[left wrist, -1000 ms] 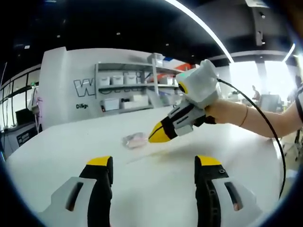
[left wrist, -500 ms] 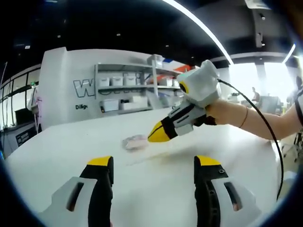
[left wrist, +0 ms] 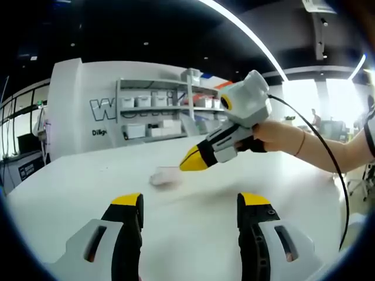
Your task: Open the resealable bag by pulling the two sides of the seal apart until the entire bag opening is separated and visibly accessible.
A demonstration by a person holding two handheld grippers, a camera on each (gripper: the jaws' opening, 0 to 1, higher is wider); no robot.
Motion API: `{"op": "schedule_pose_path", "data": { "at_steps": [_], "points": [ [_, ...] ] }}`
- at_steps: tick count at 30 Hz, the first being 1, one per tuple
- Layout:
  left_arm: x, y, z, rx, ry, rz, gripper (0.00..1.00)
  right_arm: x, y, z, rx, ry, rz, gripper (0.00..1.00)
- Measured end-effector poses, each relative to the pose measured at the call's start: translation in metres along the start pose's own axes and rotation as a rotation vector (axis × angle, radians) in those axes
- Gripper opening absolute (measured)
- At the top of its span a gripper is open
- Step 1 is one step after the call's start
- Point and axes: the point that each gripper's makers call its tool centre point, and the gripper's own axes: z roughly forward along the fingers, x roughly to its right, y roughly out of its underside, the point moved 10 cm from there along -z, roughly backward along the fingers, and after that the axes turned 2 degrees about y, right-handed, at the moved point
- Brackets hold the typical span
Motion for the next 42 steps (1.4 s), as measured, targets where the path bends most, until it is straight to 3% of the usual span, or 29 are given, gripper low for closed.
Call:
{"op": "schedule_pose_path", "data": {
  "at_steps": [10, 42],
  "points": [
    [0.003, -0.002, -0.002, 0.007, 0.009, -0.001, 0.65, -0.004, -0.003, -0.006, 0.018, -0.008, 0.044, 0.00],
    [0.008, -0.006, -0.001, 0.016, 0.038, -0.015, 0.63, -0.006, -0.020, -0.012, 0.036, -0.006, 0.035, 0.00]
  ]
}}
